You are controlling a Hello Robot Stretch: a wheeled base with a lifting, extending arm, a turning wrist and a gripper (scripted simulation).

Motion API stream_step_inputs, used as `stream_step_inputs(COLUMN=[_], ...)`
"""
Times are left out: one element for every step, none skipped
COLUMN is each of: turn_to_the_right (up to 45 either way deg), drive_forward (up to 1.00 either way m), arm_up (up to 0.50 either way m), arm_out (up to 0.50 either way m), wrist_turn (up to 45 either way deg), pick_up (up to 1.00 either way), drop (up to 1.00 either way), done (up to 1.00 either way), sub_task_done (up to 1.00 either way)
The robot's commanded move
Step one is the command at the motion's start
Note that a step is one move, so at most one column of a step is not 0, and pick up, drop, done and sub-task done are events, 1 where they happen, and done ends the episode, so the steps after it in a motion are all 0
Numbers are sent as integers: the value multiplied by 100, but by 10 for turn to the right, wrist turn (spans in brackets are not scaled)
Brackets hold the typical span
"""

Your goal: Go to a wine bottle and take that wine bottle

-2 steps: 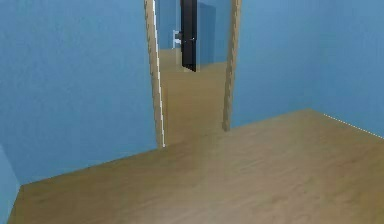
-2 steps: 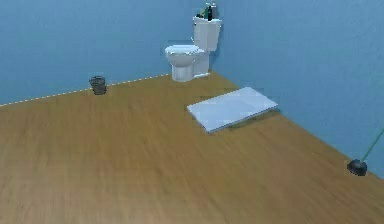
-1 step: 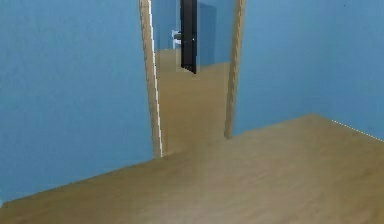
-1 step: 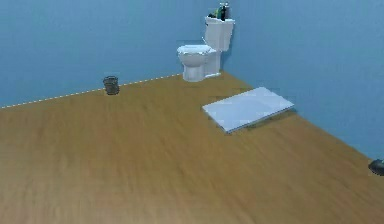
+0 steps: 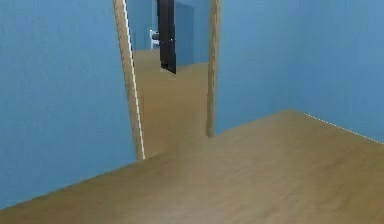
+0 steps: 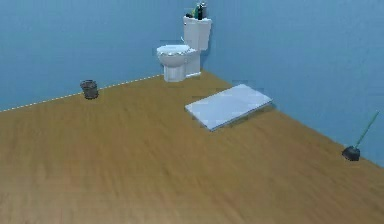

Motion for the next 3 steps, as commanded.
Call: stream_step_inputs(turn_to_the_right=[0, 0, -330], drive_forward=[100, 95, 0], arm_up=[0, 0, 0], arm_out=[0, 0, 0], wrist_turn=[0, 0, 0], pick_up=[0, 0, 0], drop=[0, 0, 0], done=[0, 0, 0], sub_task_done=[0, 0, 0])
